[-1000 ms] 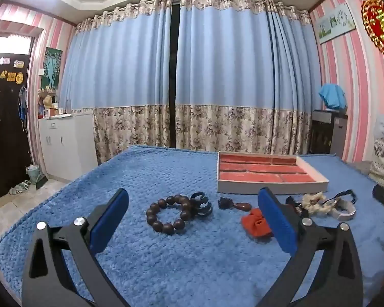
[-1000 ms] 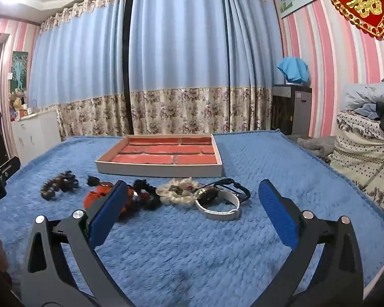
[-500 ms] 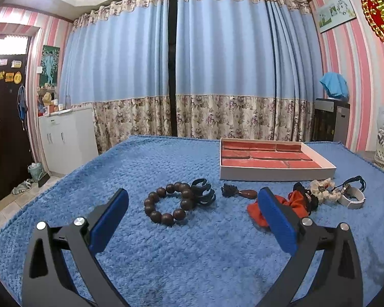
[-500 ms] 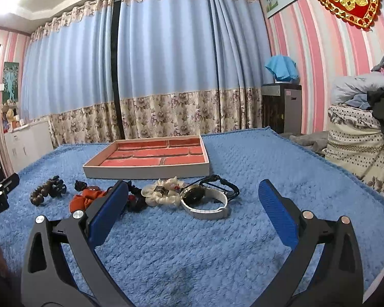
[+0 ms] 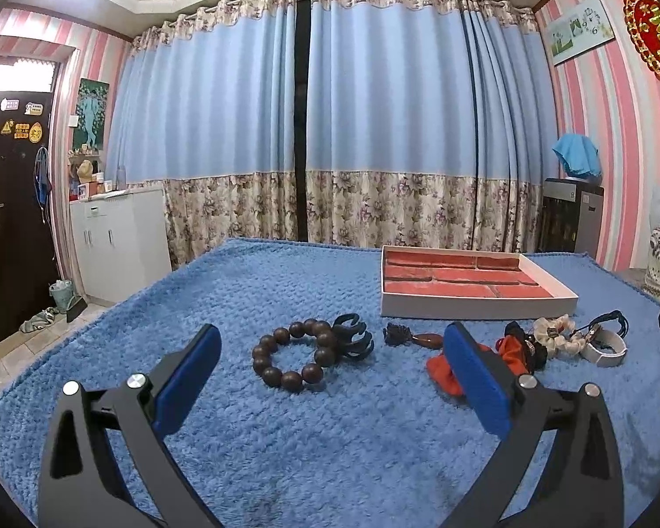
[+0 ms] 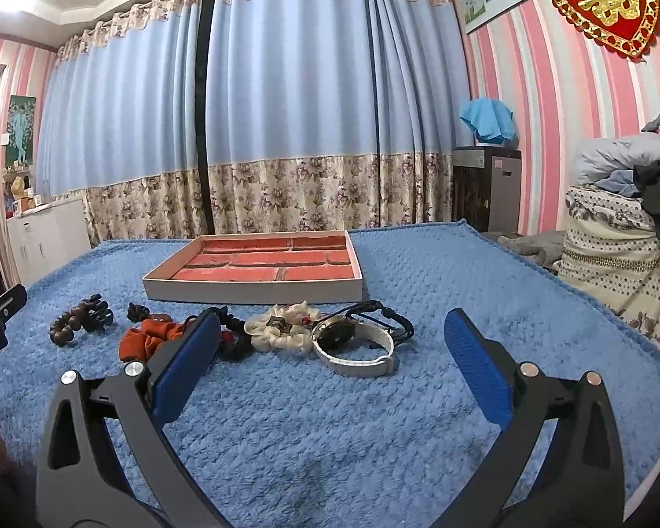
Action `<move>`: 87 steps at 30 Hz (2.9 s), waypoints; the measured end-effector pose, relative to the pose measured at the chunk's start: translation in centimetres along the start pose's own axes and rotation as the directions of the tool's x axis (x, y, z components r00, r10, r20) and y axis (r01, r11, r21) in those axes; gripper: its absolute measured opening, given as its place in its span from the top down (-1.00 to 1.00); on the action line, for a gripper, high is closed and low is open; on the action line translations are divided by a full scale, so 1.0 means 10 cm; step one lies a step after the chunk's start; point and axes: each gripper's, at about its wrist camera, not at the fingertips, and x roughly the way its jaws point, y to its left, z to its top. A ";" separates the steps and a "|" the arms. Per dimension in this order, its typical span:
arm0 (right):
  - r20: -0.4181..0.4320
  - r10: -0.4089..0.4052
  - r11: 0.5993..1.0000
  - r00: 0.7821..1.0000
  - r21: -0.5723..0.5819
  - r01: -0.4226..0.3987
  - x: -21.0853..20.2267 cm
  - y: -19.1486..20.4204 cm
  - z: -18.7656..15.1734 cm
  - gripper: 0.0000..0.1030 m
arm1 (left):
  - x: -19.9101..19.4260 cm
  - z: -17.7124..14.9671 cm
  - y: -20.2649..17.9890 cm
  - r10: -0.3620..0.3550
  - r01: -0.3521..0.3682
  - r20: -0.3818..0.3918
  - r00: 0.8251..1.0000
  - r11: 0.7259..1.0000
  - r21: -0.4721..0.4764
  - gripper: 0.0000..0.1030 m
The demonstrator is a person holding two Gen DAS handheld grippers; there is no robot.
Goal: Organize jewelry
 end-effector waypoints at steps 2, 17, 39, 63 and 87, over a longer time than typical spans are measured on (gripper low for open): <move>0.001 -0.001 1.000 1.000 0.000 0.001 0.00 0.00 0.00 -0.92 | 0.00 0.00 0.00 0.000 0.000 0.004 1.000 1.000 0.000 -0.91; 0.002 0.001 1.000 1.000 -0.001 -0.001 0.00 0.00 0.00 -0.92 | 0.00 0.00 0.01 -0.002 0.002 0.008 1.000 1.000 -0.004 -0.91; -0.018 0.002 1.000 1.000 -0.014 -0.002 0.04 0.03 -0.01 -0.92 | 0.07 -0.02 -0.04 -0.021 0.021 -0.031 0.999 1.000 0.017 -0.91; -0.013 0.007 0.999 1.000 -0.051 -0.008 0.00 0.09 0.05 -0.92 | 0.14 0.02 -0.16 -0.017 0.021 -0.089 0.996 0.999 0.040 -0.91; -0.224 0.120 0.992 0.967 -0.001 -0.123 0.61 0.28 0.14 -0.39 | 0.63 0.17 -0.67 -0.084 0.105 -0.272 0.959 0.993 0.063 -0.57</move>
